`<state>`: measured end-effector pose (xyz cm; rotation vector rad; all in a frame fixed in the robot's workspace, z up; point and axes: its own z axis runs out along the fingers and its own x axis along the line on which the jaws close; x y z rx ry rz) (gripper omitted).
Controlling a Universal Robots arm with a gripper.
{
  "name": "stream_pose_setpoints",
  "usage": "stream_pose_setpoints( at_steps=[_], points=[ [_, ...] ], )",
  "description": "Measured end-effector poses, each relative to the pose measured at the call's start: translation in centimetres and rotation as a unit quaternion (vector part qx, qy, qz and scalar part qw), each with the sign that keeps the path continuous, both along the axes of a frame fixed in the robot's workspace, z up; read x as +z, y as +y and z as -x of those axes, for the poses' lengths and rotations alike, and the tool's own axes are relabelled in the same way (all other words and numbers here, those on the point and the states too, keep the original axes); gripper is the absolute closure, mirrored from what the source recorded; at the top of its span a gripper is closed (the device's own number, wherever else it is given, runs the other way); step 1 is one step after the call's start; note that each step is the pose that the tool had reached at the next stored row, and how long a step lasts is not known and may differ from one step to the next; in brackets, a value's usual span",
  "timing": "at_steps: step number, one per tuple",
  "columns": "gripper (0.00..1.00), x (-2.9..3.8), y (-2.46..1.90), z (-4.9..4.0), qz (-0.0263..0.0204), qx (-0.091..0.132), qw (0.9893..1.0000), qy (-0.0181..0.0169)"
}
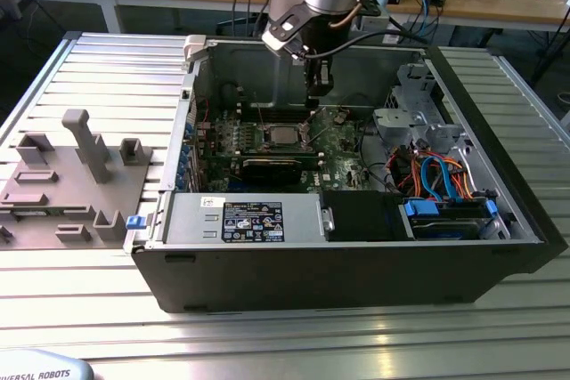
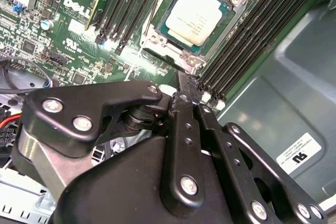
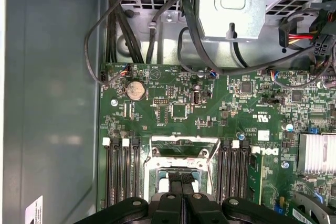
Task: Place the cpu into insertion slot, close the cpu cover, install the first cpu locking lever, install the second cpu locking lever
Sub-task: 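Close the cpu cover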
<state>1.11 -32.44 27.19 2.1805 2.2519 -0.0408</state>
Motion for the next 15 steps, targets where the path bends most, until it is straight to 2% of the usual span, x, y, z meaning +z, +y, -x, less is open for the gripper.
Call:
stream_pose_setpoints(
  at_steps=[15],
  points=[
    [0.89, 0.0, 0.05, -1.0, 0.0007, 0.0, 1.0, 0.0]
  ],
)
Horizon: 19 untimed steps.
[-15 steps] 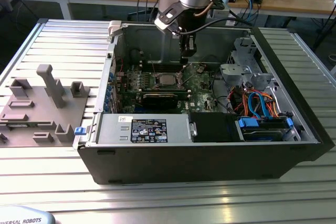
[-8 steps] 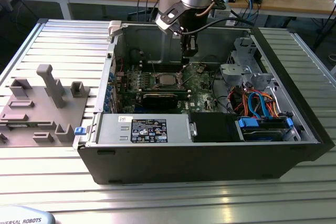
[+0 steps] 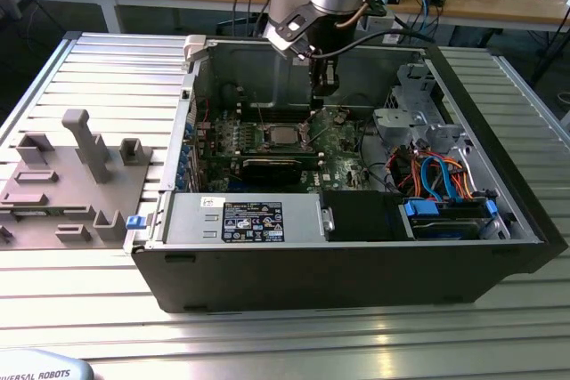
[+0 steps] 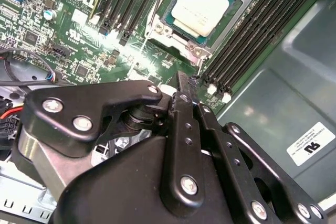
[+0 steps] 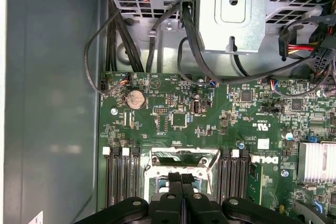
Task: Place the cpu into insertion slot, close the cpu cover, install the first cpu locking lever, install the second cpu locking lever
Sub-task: 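Close the cpu cover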
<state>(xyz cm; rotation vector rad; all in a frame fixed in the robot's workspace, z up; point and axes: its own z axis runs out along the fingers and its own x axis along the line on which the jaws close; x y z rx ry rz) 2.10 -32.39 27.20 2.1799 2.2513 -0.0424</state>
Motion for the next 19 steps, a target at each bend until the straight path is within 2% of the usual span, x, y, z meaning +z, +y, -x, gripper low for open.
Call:
stream_pose_setpoints(
  at_steps=[3, 19],
  points=[
    [0.89, 0.0, 0.08, -1.3, 0.0, 0.0, 1.0, 0.0],
    [0.89, 0.0, 0.17, -2.12, 0.0, 0.0, 1.0, 0.0]
  ],
)
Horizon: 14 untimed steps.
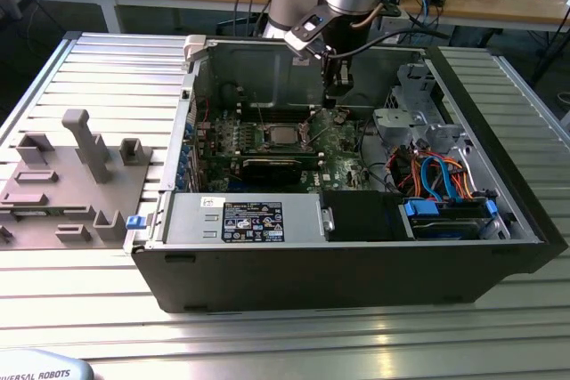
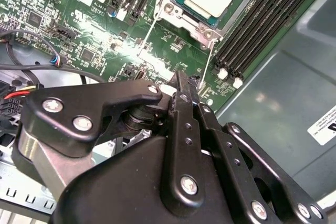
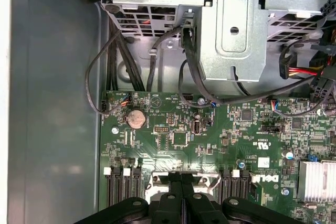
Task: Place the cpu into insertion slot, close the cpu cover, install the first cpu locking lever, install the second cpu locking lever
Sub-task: 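Close the cpu cover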
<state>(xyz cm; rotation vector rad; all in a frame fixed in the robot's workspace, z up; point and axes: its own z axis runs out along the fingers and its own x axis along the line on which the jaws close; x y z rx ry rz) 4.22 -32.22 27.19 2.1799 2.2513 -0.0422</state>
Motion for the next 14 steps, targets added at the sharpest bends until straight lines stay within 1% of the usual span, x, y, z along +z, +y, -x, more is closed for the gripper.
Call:
stream_pose_setpoints(
  at_steps=[14],
  points=[
    [0.89, 0.0, 0.11, -0.96, 0.0, 0.0, 1.0, 0.0]
  ],
)
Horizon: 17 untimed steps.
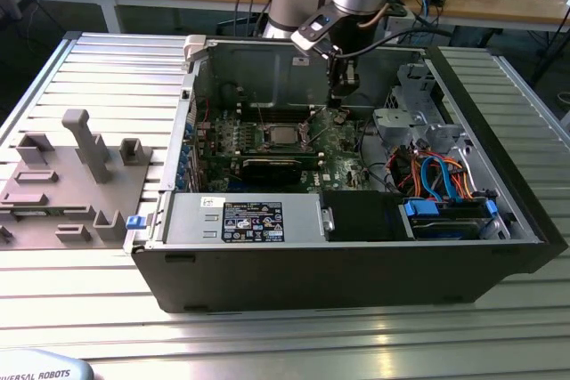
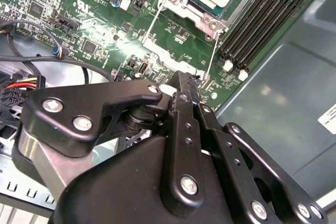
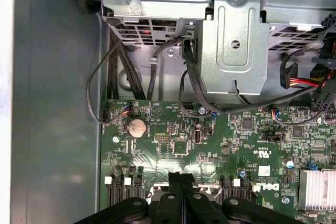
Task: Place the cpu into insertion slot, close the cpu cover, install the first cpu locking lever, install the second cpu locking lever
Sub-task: 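Close the cpu cover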
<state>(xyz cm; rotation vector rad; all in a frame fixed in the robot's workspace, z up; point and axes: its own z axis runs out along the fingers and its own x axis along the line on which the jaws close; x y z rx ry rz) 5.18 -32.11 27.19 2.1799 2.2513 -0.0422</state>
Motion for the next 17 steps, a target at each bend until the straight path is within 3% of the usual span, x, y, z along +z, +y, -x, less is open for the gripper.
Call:
stream_pose_setpoints(
  at_steps=[17],
  points=[
    [0.89, 0.0, 0.06, -0.87, 0.0, 0.0, 1.0, 0.0]
  ],
)
